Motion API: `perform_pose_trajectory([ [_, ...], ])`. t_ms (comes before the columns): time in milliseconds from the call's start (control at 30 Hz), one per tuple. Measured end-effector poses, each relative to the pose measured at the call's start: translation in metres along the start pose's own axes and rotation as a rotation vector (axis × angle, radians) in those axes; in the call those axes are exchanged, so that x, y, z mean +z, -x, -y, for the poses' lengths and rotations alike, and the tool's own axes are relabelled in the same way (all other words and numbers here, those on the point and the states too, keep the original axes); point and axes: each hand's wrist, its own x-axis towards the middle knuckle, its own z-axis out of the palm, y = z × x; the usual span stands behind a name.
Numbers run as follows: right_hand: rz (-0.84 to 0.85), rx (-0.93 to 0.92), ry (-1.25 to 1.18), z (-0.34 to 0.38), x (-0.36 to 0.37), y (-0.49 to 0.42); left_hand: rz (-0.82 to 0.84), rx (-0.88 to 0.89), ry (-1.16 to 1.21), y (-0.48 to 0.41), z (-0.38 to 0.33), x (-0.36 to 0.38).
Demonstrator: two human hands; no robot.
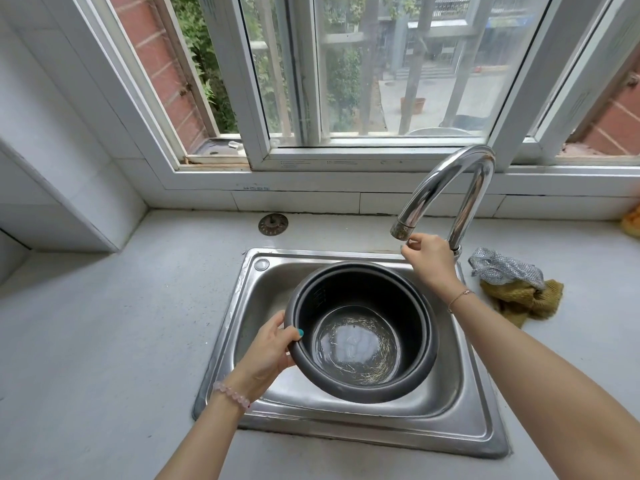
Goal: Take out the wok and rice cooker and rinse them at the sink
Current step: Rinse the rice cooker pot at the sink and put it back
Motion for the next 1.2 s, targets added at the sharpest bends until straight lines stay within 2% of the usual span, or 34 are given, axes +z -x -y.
perform_pose_trajectory([
  [700, 0.109, 0.046, 0.156, 0.038, -0.009, -0.007, -0.012, 0.004, 0.018, 0.000, 0.002, -0.001],
  [833, 0.129, 0.064, 0.122, 0.028, -0.008, -0.011, -0.017, -0.006, -0.009, 0.001, 0.007, -0.004],
  [1067, 0.238, 0.153, -0.177, -0.013, -0.007, 0.021, -0.041, -0.015, -0.008, -0.004, 0.009, -0.006],
  [1200, 0.571, 0.489, -0.523, -0.037, -0.004, 0.053, -0.058, -0.007, 0.003, -0.006, 0.008, -0.004],
])
